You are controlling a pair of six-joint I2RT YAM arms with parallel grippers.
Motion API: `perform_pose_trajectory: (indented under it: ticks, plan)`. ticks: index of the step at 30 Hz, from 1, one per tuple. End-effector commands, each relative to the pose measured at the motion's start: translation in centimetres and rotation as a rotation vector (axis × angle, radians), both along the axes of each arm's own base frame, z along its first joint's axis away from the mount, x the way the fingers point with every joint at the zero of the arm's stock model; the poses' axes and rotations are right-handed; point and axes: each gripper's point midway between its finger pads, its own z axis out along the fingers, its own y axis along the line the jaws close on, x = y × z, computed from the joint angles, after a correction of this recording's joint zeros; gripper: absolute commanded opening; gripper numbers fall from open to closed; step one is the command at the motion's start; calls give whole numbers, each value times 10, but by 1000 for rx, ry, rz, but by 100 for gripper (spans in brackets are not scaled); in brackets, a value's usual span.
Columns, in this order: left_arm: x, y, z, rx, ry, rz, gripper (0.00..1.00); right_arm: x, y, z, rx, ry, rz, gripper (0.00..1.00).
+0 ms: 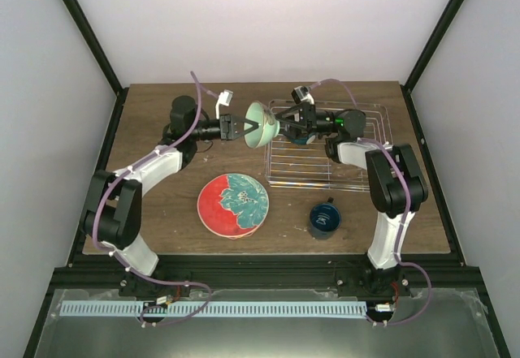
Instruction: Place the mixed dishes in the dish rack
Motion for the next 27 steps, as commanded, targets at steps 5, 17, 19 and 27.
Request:
perform_pose_trajectory:
  ticks: [5, 17, 19, 27]
  plan:
    - [3, -4, 24, -31, -125, -16, 0, -13, -1, 7, 53, -113, 2, 84]
    - [24, -1, 31, -16, -166, 1, 0, -13, -1, 4, 61, -91, -2, 84]
    - [25, -1, 29, -18, -161, 0, 0, -11, -1, 3, 65, -88, -5, 84]
    - [27, -2, 18, -21, -129, -14, 0, -5, 4, 7, 92, -106, 0, 80]
